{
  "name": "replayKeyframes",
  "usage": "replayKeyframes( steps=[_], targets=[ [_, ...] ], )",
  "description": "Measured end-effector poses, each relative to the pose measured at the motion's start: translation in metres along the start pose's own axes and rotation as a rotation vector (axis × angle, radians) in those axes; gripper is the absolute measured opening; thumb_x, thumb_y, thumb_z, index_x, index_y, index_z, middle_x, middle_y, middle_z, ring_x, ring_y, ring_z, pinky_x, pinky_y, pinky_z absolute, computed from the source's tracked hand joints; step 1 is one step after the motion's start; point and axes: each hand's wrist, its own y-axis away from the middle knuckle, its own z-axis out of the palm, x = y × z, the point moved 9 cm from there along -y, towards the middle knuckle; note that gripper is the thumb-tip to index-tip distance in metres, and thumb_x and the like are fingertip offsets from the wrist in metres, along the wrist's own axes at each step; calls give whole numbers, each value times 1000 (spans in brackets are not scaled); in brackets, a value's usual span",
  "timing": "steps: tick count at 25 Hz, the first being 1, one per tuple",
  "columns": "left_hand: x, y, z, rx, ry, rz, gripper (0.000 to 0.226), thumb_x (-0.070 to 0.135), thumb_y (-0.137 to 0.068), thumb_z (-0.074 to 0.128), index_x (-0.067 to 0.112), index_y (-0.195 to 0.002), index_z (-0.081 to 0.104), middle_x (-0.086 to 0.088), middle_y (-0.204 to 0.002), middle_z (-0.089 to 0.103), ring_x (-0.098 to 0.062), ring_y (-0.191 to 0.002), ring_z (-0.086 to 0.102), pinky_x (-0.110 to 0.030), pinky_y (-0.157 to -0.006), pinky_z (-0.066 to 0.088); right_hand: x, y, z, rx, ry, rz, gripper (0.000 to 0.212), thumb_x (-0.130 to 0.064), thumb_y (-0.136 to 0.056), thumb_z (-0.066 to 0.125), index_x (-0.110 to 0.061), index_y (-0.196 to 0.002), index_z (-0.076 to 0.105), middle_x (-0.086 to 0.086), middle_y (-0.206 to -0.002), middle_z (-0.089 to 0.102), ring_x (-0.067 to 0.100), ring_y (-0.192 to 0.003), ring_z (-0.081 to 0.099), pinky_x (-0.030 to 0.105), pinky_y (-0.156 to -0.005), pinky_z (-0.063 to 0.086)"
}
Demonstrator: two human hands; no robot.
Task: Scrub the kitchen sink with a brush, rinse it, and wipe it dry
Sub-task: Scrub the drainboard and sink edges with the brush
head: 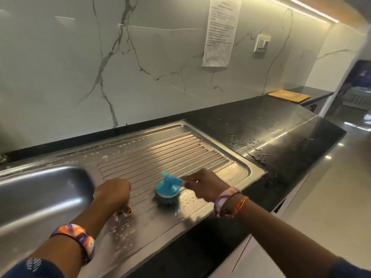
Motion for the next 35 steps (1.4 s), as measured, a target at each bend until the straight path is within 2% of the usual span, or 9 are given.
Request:
replayKeyframes(
  steps=[5,9,15,22,26,28,31,33,35],
  targets=[
    [-3,3,2,32,83,-8,31,40,-76,74,19,-92,58,1,-97,63,-16,-90,59,-27,-80,49,84,-29,-101,284,312,284,36,-29,-97,46,-4,-115,65,12,-103,68,22,-89,62,28,-79,49],
    [-5,7,0,37,105,-21,37,44,-74,75,16,-94,62,-1,-100,65,-18,-95,61,-29,-80,49,132,-23,-147,391,513,463,34,-28,-94,52,-5,-116,65,12,-104,68,21,-84,58,32,-79,49],
    [-2,13,-4,28,129,-4,34,43,-77,73,15,-92,59,0,-90,60,-17,-88,59,-26,-75,47,111,26,-130,436,605,420,26,-19,-93,52,0,-106,64,14,-93,63,27,-85,60,31,-75,48],
    [0,20,-8,60,81,48,32,46,-79,70,16,-89,60,-3,-98,64,-19,-93,60,-28,-76,46,-50,72,37,14,391,-145,31,-25,-97,46,-9,-114,67,15,-96,68,26,-83,63,33,-74,49],
    [0,33,5,94,111,135,23,38,-90,59,15,-93,62,-4,-99,66,-17,-86,58,-28,-80,48,3,63,-16,244,428,68,31,-31,-95,48,-11,-109,67,11,-100,67,23,-81,64,32,-75,53],
    [-6,43,15,83,141,168,20,33,-93,54,17,-100,64,-4,-105,66,-18,-93,61,-30,-85,49,51,63,-66,378,528,292,33,-29,-95,47,-5,-108,66,11,-94,64,23,-79,59,27,-70,44],
    [-15,60,32,17,223,203,35,25,-98,45,20,-132,51,-8,-133,55,-23,-117,55,-32,-100,41,63,71,-95,447,521,409,35,-28,-94,51,2,-108,64,11,-86,59,19,-77,51,26,-66,38],
    [-18,70,38,2,251,201,46,21,-102,36,21,-147,31,-9,-150,36,-26,-134,39,-34,-111,29,42,61,-64,366,469,335,29,-25,-93,53,0,-100,66,11,-87,61,18,-74,51,23,-60,39],
    [-18,72,39,-1,244,197,50,19,-103,32,21,-151,21,-7,-156,24,-24,-141,30,-33,-115,22,33,28,-21,285,593,121,27,-39,-91,52,-19,-83,68,-6,-73,61,11,-62,56,23,-54,46]
  ],
)
